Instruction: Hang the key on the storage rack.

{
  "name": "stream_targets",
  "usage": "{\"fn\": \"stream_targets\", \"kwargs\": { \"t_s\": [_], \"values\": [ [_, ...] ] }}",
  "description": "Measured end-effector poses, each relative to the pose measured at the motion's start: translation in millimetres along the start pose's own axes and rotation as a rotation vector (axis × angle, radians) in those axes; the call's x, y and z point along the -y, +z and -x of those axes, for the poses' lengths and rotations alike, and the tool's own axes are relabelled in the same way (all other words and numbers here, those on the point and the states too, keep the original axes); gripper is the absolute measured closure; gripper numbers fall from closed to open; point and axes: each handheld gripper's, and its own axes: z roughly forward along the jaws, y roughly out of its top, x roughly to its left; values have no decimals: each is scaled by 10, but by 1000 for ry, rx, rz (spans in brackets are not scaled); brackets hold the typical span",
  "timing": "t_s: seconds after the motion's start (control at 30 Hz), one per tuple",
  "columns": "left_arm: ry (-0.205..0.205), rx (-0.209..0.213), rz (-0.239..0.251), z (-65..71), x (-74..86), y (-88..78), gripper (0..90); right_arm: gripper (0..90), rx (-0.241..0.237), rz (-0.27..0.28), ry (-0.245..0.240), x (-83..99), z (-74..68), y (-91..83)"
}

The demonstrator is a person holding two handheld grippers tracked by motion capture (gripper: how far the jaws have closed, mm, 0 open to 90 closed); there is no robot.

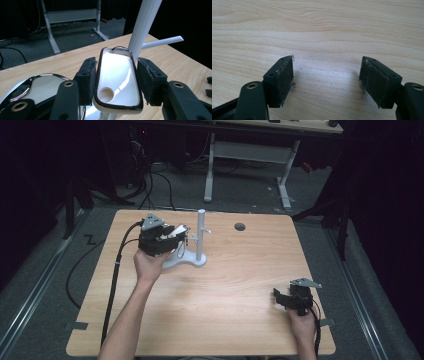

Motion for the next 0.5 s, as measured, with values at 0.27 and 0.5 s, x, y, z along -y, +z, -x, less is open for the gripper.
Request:
{"fn": "stream_targets", "kwargs": {
  "t_s": [0.27, 0.5],
  "values": [
    [20, -10, -4, 67, 9, 32, 512, 276, 0, 0, 0, 0, 0, 0],
    [29, -20, 0, 124, 3, 3, 512, 276, 0, 0, 0, 0, 0, 0]
  ]
}}
